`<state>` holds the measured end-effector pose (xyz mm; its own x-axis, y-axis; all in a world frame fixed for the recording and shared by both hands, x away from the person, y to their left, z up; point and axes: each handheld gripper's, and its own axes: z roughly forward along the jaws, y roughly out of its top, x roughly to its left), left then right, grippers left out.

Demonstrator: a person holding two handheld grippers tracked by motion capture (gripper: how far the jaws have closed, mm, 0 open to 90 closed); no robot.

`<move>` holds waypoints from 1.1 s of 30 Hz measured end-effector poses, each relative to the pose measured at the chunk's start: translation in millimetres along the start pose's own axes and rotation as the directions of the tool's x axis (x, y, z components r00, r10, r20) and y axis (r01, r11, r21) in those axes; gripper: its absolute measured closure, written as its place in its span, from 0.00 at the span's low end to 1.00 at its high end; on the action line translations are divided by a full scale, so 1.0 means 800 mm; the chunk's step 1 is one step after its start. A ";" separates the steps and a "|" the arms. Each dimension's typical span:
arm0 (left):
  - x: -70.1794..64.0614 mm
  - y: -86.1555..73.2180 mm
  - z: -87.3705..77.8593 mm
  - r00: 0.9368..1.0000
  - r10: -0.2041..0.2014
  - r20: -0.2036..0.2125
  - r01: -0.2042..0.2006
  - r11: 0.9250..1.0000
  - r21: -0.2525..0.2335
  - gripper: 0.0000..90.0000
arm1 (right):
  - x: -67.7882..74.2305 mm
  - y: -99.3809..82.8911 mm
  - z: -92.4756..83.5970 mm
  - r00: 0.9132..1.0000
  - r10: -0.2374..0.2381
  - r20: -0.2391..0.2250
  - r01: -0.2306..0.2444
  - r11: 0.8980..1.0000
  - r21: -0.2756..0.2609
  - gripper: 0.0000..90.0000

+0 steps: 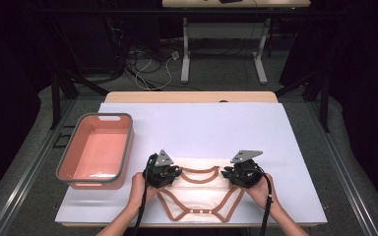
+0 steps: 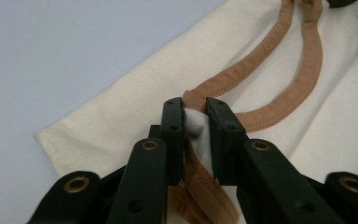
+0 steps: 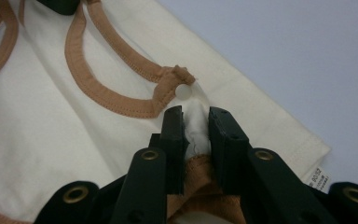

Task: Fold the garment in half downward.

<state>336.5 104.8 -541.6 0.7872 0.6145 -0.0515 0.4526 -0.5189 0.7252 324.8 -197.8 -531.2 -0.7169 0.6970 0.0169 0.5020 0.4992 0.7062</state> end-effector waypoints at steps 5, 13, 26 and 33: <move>-0.002 -0.001 -0.004 1.000 -0.005 0.029 0.004 1.000 0.031 0.86 | 0.005 -0.002 -0.002 1.000 -0.016 -0.017 0.017 0.999 0.027 0.84; -0.001 -0.008 0.007 0.999 -0.003 0.041 -0.001 0.995 0.100 0.80 | 0.004 -0.007 0.016 0.999 -0.018 -0.033 0.022 0.992 0.127 0.76; 0.003 -0.005 0.011 0.999 -0.029 0.041 0.027 0.998 0.053 0.48 | 0.004 0.003 0.013 0.999 0.006 -0.050 -0.002 0.998 0.068 0.47; 0.001 -0.008 0.010 0.998 -0.006 0.056 0.003 0.999 0.049 0.75 | 0.008 0.004 0.017 0.998 -0.033 -0.045 0.036 0.997 0.075 0.74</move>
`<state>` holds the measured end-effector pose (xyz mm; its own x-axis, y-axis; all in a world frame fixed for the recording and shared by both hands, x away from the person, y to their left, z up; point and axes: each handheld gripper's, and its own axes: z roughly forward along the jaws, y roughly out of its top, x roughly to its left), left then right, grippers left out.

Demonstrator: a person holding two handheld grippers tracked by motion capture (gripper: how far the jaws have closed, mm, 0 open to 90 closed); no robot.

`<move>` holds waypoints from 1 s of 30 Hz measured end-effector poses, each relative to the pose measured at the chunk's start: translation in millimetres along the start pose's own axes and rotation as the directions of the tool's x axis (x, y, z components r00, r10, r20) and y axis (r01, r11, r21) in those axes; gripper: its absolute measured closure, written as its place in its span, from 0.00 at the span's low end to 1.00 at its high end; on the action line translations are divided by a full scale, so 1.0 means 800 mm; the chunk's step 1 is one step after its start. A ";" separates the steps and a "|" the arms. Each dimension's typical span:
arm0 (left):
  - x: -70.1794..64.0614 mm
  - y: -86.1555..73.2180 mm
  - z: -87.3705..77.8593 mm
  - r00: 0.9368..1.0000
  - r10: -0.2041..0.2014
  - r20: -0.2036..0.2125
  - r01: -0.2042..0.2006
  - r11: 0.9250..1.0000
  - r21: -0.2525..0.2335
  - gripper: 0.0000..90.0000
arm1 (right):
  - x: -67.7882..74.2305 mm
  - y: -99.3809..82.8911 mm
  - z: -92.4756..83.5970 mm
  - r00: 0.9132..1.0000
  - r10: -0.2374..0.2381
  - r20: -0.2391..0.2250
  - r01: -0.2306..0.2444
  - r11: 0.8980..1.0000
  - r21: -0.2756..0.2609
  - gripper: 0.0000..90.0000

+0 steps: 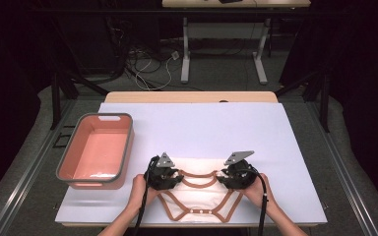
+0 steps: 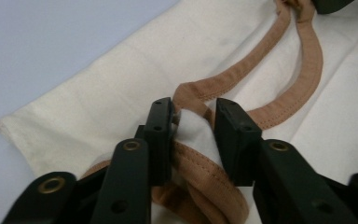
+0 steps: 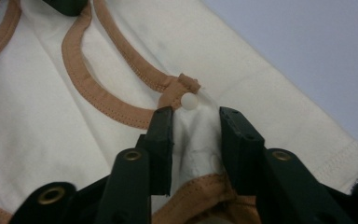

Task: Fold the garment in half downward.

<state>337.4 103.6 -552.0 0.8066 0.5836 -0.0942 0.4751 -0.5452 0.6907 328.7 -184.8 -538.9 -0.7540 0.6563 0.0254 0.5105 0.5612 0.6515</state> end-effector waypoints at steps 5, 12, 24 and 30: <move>0.000 0.000 -0.004 1.000 0.007 0.003 -0.007 1.000 -0.004 0.83 | 0.002 -0.001 -0.006 1.000 -0.015 0.004 0.015 1.000 -0.012 0.83; -0.006 0.001 -0.009 1.000 0.024 0.005 -0.024 1.000 -0.010 0.83 | 0.006 -0.003 -0.014 0.999 -0.033 0.004 0.033 0.999 -0.024 0.84; -0.014 -0.001 -0.018 0.999 0.044 0.009 -0.044 0.999 -0.021 0.81 | 0.011 -0.004 -0.026 0.999 -0.053 -0.007 0.052 0.998 -0.032 0.83; -0.016 -0.002 -0.022 0.998 0.054 0.035 -0.053 0.998 -0.028 0.81 | 0.014 -0.003 -0.029 0.998 -0.063 -0.010 0.063 0.998 -0.030 0.83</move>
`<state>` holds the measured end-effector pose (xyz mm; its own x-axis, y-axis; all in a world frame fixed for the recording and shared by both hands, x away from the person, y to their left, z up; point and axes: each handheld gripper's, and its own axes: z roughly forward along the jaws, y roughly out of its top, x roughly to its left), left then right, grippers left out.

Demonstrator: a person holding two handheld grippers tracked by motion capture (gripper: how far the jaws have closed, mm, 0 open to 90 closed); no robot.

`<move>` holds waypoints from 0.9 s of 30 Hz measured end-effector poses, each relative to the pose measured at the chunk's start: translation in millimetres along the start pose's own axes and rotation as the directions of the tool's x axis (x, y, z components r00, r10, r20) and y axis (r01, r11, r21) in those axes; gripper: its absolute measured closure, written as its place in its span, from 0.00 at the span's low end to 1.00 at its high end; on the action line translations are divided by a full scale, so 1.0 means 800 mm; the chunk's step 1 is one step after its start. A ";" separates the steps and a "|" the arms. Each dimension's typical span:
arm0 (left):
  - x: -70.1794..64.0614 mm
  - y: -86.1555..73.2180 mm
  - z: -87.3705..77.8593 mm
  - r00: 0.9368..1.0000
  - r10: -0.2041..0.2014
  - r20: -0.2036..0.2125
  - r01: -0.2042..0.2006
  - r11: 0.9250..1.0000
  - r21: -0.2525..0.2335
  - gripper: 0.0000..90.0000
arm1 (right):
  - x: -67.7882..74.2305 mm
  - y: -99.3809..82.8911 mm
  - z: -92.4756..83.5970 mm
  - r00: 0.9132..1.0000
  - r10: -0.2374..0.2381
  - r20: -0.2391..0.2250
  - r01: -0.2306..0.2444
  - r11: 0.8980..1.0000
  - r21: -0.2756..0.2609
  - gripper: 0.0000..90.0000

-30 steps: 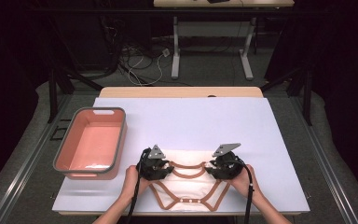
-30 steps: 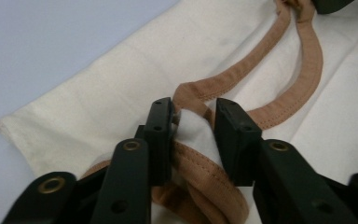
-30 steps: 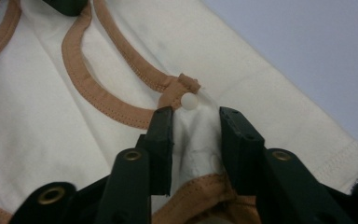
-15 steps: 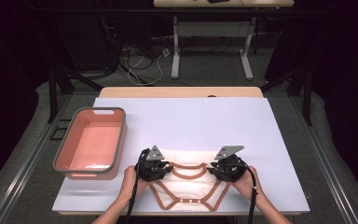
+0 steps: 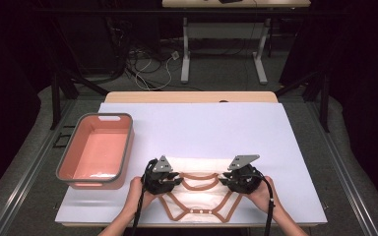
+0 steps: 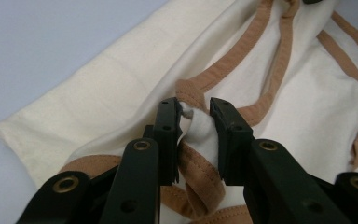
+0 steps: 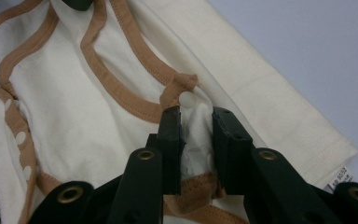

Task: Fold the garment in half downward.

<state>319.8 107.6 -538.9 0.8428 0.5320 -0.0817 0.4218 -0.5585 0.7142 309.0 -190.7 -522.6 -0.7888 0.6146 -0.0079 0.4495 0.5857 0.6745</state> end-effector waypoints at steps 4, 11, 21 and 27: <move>-0.001 -0.002 -0.001 1.000 0.005 0.003 -0.005 1.000 0.002 0.81 | 0.001 0.000 0.001 1.000 -0.004 -0.008 0.004 1.000 0.007 0.83; -0.005 -0.004 -0.003 0.999 0.031 0.025 -0.031 1.000 -0.002 0.81 | 0.005 0.000 0.000 1.000 -0.019 -0.006 0.019 1.000 0.014 0.83; -0.009 -0.009 -0.010 0.998 0.056 0.011 -0.056 0.998 0.008 0.84 | 0.010 0.000 -0.005 1.000 -0.024 -0.006 0.024 1.000 0.008 0.83; -0.012 -0.014 -0.014 0.998 0.053 0.023 -0.053 0.999 0.000 0.85 | 0.013 -0.005 -0.009 1.000 -0.028 -0.015 0.028 1.000 0.006 0.83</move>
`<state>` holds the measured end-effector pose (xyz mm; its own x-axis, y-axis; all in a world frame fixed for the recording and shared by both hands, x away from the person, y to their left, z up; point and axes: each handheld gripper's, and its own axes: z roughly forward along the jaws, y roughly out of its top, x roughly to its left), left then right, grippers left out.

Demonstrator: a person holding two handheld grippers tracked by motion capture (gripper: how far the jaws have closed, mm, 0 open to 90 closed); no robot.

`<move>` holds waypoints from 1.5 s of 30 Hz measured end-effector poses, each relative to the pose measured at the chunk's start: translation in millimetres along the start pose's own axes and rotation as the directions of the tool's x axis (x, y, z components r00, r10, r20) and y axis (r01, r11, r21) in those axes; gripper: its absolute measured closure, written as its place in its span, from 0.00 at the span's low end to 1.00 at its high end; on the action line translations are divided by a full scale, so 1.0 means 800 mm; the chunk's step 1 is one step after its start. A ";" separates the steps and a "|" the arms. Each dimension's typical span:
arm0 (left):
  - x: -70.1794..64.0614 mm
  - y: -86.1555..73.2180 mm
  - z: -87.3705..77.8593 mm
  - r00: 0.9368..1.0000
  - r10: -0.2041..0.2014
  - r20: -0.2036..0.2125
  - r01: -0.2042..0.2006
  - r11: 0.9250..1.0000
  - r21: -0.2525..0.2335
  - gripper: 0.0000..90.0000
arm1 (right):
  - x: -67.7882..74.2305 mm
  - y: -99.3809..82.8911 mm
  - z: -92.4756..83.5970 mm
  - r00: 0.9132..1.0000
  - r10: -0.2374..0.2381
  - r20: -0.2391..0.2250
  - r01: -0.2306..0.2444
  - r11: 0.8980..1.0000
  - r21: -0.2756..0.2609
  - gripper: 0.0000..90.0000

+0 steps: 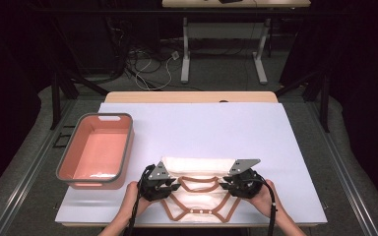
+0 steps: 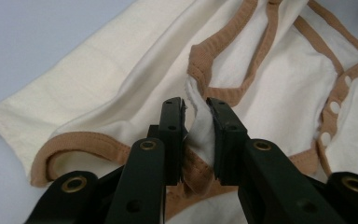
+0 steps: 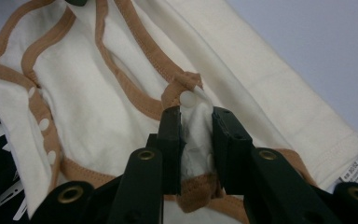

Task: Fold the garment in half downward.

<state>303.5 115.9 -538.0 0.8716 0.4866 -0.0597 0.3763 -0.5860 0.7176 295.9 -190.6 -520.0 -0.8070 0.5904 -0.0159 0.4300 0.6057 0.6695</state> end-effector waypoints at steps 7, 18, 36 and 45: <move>-0.007 -0.004 -0.005 1.000 0.018 0.010 -0.018 1.000 0.006 0.86 | 0.005 -0.006 -0.005 1.000 -0.004 -0.013 0.004 1.000 -0.001 0.82; -0.018 -0.013 -0.010 0.999 0.046 0.011 -0.046 0.998 0.049 0.84 | 0.021 -0.015 -0.009 0.999 -0.023 -0.034 0.024 0.999 0.025 0.81; -0.031 -0.037 -0.026 1.000 -0.014 0.008 0.013 0.989 0.146 0.55 | 0.029 -0.032 -0.028 0.995 0.040 -0.092 -0.040 0.999 0.003 0.63; -0.035 -0.035 -0.032 0.999 -0.031 0.022 0.029 0.995 0.096 0.46 | 0.022 -0.040 -0.005 0.990 0.131 -0.052 -0.125 0.988 0.095 0.57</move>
<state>260.3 134.9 -538.7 0.8659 0.4907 -0.0971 0.4300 -0.6311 0.6456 266.6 -201.6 -538.4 -0.7640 0.6358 0.1103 0.5641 0.5750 0.5926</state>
